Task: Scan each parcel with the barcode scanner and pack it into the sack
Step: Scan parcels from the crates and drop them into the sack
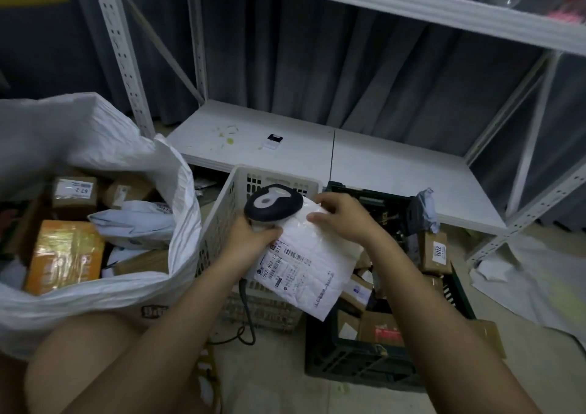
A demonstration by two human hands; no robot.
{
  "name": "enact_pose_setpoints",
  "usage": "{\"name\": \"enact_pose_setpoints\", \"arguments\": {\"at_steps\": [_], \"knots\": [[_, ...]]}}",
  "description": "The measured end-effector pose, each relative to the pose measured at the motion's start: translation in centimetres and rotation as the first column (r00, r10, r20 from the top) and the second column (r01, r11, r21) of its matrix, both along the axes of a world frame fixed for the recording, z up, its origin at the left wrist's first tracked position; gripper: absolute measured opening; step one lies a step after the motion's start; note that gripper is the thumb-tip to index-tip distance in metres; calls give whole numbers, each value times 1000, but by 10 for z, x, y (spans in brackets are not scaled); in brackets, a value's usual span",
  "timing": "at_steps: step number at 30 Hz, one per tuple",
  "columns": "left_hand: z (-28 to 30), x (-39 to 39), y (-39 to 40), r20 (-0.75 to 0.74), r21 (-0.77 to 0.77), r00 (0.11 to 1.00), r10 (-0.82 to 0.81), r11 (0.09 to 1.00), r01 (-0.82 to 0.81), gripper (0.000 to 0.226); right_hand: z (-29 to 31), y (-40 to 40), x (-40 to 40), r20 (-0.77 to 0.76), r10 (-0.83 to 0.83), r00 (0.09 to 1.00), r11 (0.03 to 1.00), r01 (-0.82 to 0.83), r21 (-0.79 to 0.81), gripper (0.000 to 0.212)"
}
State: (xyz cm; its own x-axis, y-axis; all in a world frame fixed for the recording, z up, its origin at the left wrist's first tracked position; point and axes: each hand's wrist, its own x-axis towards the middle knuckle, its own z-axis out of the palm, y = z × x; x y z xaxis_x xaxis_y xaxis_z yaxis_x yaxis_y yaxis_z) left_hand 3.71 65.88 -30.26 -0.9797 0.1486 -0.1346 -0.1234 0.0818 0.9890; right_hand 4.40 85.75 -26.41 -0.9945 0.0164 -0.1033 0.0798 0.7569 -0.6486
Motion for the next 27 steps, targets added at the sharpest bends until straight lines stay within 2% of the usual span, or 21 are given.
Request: {"name": "enact_pose_setpoints", "arguments": {"at_steps": [2, 4, 5, 7, 9, 12, 15, 22, 27], "knots": [[-1, -1, -5, 4, 48, 999, 42, 998, -43, 57, -1, 8, -6, -17, -112, 994, 984, 108, -140, 12], [-5, -1, -13, 30, 95, 996, 90, 991, -92, 56, -8, 24, -5, -99, -348, 932, 908, 309, -284, 7], [-7, -1, -17, 39, 118, 994, 103, 987, -107, 53, -13, 31, -2, -111, -475, 873, 825, 397, -402, 7], [-11, -1, -24, 49, 150, 993, 109, 982, -115, 52, -25, 39, 7, -24, -635, 772, 612, 484, -626, 10], [-13, 0, -25, 49, 136, 993, 111, 984, -116, 53, -38, 41, 18, 55, -687, 724, 473, 504, -722, 14], [-10, 3, -18, 33, 110, 995, 98, 989, -101, 46, -51, 38, 30, 96, -705, 702, 369, 480, -796, 18], [-5, 8, -9, -14, 87, 999, 44, 995, -42, 47, -58, 33, 33, 109, -687, 718, 348, 458, -818, 15], [-5, 15, 9, -138, -34, 987, -81, 996, 77, 52, -62, 30, 28, 95, -660, 745, 387, 446, -807, 16], [-10, 16, 18, -97, -63, 995, -29, 998, 23, 57, -66, 29, 28, 100, -669, 736, 387, 461, -799, 17]]}}
